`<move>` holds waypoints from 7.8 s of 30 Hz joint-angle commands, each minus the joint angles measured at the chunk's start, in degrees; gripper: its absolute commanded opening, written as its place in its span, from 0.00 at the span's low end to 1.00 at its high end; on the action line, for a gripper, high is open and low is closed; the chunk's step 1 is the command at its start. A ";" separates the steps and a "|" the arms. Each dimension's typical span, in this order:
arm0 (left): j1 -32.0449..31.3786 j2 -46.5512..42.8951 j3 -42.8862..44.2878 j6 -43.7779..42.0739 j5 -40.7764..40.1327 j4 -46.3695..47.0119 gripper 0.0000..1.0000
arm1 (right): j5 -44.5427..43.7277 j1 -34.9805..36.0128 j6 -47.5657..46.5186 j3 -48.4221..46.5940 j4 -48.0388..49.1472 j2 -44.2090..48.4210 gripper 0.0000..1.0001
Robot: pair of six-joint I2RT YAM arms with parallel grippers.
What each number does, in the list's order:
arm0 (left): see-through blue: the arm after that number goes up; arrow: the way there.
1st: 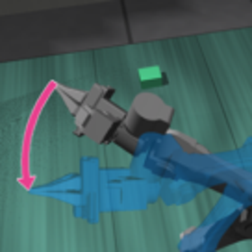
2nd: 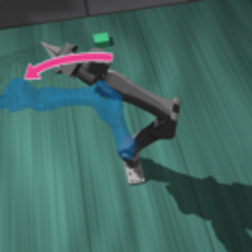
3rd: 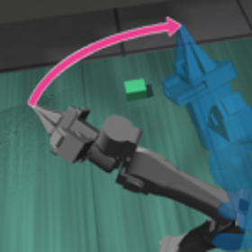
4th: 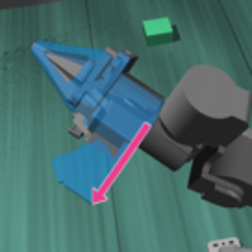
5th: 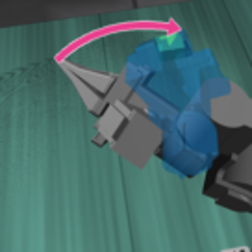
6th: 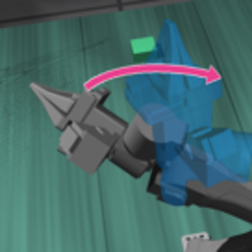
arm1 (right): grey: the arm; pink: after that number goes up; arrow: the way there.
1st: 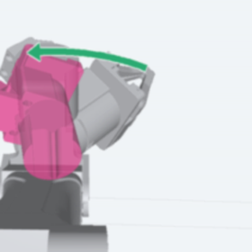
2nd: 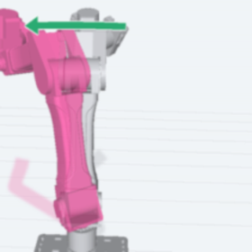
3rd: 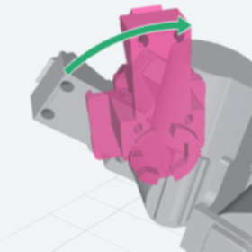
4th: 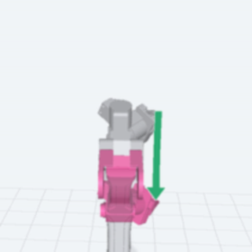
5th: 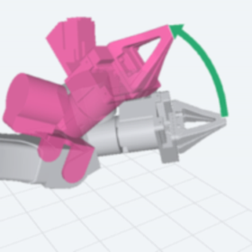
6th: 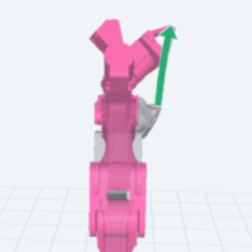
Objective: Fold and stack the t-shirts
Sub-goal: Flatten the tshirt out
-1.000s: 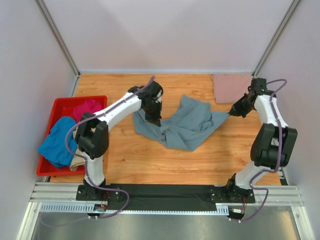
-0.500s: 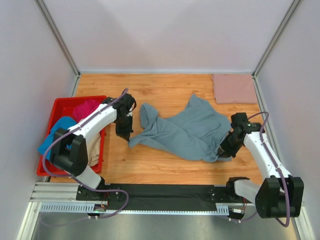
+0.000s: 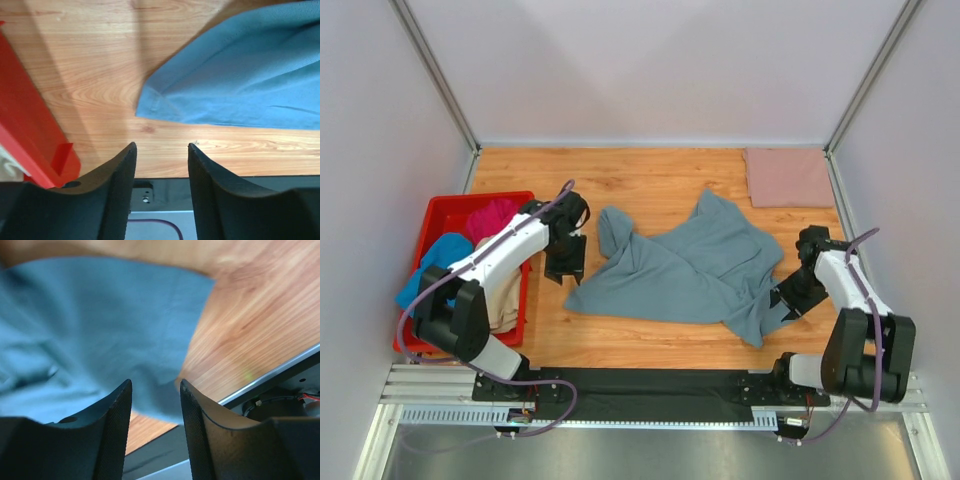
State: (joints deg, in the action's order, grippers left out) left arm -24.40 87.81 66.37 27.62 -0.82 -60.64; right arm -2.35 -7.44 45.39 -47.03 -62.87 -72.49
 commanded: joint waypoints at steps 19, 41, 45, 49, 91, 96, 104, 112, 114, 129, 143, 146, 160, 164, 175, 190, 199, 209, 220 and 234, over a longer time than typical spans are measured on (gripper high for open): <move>-0.12 -15.65 -8.27 1.30 12.07 10.28 0.57 | 2.17 -19.89 -10.15 4.57 22.17 -6.70 0.45; -0.03 -12.58 -3.70 0.16 10.05 9.31 0.57 | -1.96 -19.89 -9.53 6.69 17.71 -6.70 0.43; -0.03 -11.44 -3.53 -0.63 9.43 9.84 0.58 | -2.40 -19.37 -8.65 4.84 12.87 -8.19 0.43; -0.03 -9.06 -1.86 -1.42 10.13 9.58 0.58 | -2.48 -19.10 -5.84 5.10 12.16 -7.40 0.42; 1.20 -6.16 -2.64 -4.15 12.15 10.02 0.59 | -8.54 -16.64 -2.41 8.00 16.55 -10.12 0.42; 1.82 -7.65 -5.37 -2.14 14.27 10.46 0.60 | -9.08 -16.55 -1.36 10.02 18.66 -8.82 0.20; 7.26 -10.82 -11.78 8.39 24.11 13.54 0.74 | -3.64 -16.11 -2.14 7.40 15.24 -2.05 0.00; 11.31 -12.22 -13.89 16.76 13.58 9.92 0.67 | 6.82 -10.31 2.07 7.82 10.22 7.88 0.00; 11.75 -13.53 -15.82 20.26 13.04 11.85 0.66 | 8.06 -9.61 3.65 9.14 11.27 8.68 0.00; 11.75 -7.40 -24.27 29.07 9.08 20.74 0.52 | 12.27 -7.06 7.78 11.34 13.65 12.28 0.00; 9.55 -5.09 -26.46 28.90 3.46 22.50 0.05 | 9.21 -6.62 6.38 7.39 10.32 13.16 0.00; 9.55 -8.09 -26.03 28.28 3.28 22.32 0.00 | 8.50 -6.27 6.82 6.07 9.17 14.04 0.00; 8.23 -20.66 13.14 20.18 -2.43 3.34 0.00 | -3.11 -6.27 3.30 -40.37 -3.75 12.38 0.00; 8.23 -21.98 18.61 25.62 -0.85 2.82 0.00 | 0.32 -6.27 6.03 -52.68 -4.36 10.18 0.00; 8.23 -37.98 37.12 31.19 -4.63 -10.96 0.00 | 6.74 -6.18 4.80 -64.95 -19.82 17.53 0.00; 8.23 -34.82 47.01 30.22 2.68 -17.86 0.00 | 12.44 -6.27 6.46 -69.82 -15.72 23.45 0.00; 8.32 -20.76 46.90 22.40 -6.65 1.65 0.00 | 17.28 -6.27 3.22 -69.37 4.34 4.66 0.00; 8.41 -14.42 61.68 21.08 -5.85 -1.39 0.00 | 24.67 -6.36 4.97 -86.62 9.42 -5.66 0.00; 8.41 -22.68 62.65 21.07 -0.86 -7.64 0.00 | 23.53 -6.36 4.89 -89.73 7.42 3.66 0.00; 8.41 -30.06 66.71 26.52 2.22 -13.36 0.00 | 11.32 -4.78 7.17 -89.30 4.51 20.10 0.00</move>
State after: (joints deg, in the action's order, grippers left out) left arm -16.10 58.17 134.52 51.94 -0.62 -73.52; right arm 14.35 -13.19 51.44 -135.66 -58.43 -53.32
